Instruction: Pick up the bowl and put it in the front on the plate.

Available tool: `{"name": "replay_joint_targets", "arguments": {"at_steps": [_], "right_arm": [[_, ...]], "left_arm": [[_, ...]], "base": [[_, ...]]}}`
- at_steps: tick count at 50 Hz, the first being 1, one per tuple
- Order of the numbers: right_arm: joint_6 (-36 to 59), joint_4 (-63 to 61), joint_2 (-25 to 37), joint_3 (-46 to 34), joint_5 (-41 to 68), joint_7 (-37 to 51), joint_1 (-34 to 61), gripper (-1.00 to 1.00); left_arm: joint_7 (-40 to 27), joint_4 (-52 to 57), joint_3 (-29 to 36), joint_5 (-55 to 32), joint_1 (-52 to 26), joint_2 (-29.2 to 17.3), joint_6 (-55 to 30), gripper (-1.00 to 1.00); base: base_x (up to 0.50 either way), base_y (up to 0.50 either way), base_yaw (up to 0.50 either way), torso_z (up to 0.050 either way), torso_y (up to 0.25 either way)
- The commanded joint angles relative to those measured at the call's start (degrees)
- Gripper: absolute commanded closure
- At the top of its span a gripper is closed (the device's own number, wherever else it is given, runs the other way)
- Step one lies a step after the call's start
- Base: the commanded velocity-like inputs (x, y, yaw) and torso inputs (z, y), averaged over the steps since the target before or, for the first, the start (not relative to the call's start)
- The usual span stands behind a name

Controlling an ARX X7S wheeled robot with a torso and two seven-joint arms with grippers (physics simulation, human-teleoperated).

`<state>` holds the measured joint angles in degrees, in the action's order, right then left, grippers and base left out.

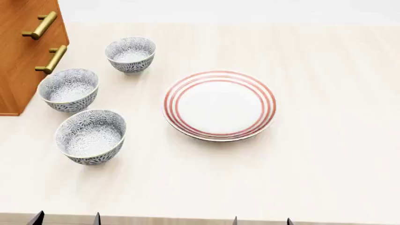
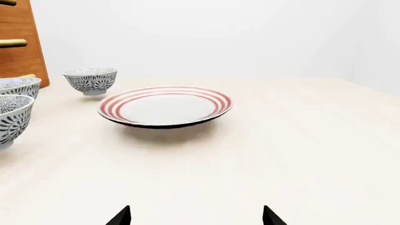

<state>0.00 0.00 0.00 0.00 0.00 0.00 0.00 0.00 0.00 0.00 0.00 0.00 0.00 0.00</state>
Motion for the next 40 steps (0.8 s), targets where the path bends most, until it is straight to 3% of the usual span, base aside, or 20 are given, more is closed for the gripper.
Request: {"name": "replay_joint_targets", "arguments": {"at_steps": [1,2,21,24,30,32,40], "right_arm": [[-1.15,4.88,3.3,-5.58,3.89,5.91,2.48,-1.0],[-0.13,-0.13,0.58,-0.8,0.38,0.59,-0.19,-1.0],[-0.4,-0.05,3.42,-4.3,3.0,3.76,-0.38,-1.0],[-5.5,-1.62,3.8,-4.73,2.42,4.23,-1.29,-1.0],[-37.9,-8.43,2.35,-2.72,9.5,2.66,-5.16,-1.0],[-42.95,-9.94,2.62,-3.2,11.17,2.06,-6.03,-1.0],[-44.35,-9.57,3.6,-4.19,12.43,2.82,-5.62,-1.0]], "left_arm": [[-3.75,-5.3,4.85,-5.17,-3.26,-4.13,-2.82,-1.0],[-0.27,-0.29,0.53,-1.03,0.1,-0.58,1.12,-1.0],[-3.76,-0.55,3.91,-3.81,0.15,-3.35,1.85,-1.0],[-5.1,0.85,4.5,-1.89,0.88,-3.8,5.77,-1.0],[-15.31,9.46,2.74,10.45,5.23,-3.98,28.36,-1.0],[-17.74,12.31,1.99,14.15,6.25,-4.14,32.38,-1.0],[-19.59,14.31,2.19,16.7,6.99,-4.79,33.9,-1.0]], "base": [[0.0,0.0,0.0,0.0,0.0],[0.0,0.0,0.0,0.0,0.0],[0.0,0.0,0.0,0.0,0.0],[0.0,0.0,0.0,0.0,0.0],[0.0,0.0,0.0,0.0,0.0],[0.0,0.0,0.0,0.0,0.0],[0.0,0.0,0.0,0.0,0.0]]}}
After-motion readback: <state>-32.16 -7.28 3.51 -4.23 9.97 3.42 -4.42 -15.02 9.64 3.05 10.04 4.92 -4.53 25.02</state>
